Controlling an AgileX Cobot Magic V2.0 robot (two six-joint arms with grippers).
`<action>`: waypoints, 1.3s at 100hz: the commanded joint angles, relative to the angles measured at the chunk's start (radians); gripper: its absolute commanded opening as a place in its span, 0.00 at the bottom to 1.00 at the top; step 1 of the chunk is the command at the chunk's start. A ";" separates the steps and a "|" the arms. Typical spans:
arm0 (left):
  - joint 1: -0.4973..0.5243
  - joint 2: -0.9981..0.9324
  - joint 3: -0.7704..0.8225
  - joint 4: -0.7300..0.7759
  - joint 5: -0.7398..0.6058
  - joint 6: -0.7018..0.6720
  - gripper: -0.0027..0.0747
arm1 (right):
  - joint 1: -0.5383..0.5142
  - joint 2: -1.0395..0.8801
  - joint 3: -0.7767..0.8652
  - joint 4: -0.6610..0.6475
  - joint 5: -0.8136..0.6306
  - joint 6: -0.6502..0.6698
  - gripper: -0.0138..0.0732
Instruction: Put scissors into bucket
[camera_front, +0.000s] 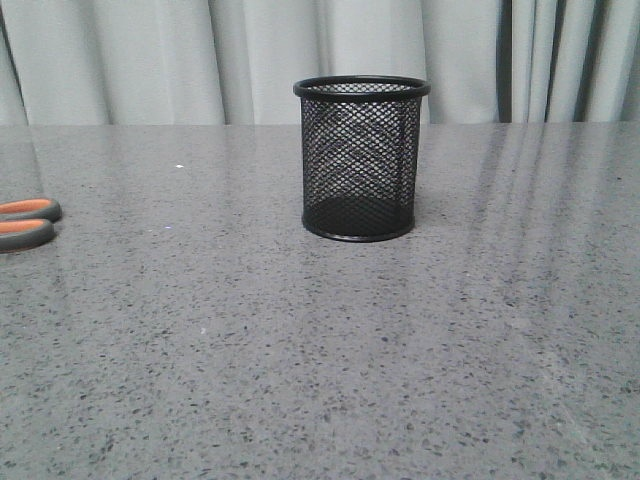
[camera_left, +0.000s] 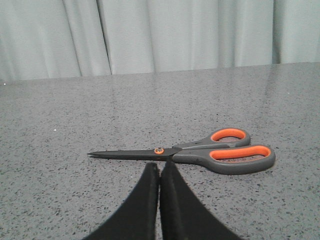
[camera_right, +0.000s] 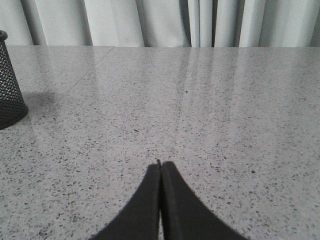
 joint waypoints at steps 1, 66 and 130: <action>0.002 -0.023 0.027 -0.006 -0.078 -0.011 0.01 | -0.004 -0.023 0.017 -0.008 -0.075 0.000 0.08; 0.002 -0.023 0.027 -0.006 -0.078 -0.011 0.01 | -0.004 -0.023 0.017 -0.060 -0.077 0.000 0.08; 0.002 -0.023 0.027 -0.114 -0.086 -0.011 0.01 | -0.004 -0.023 0.017 0.009 -0.124 0.000 0.08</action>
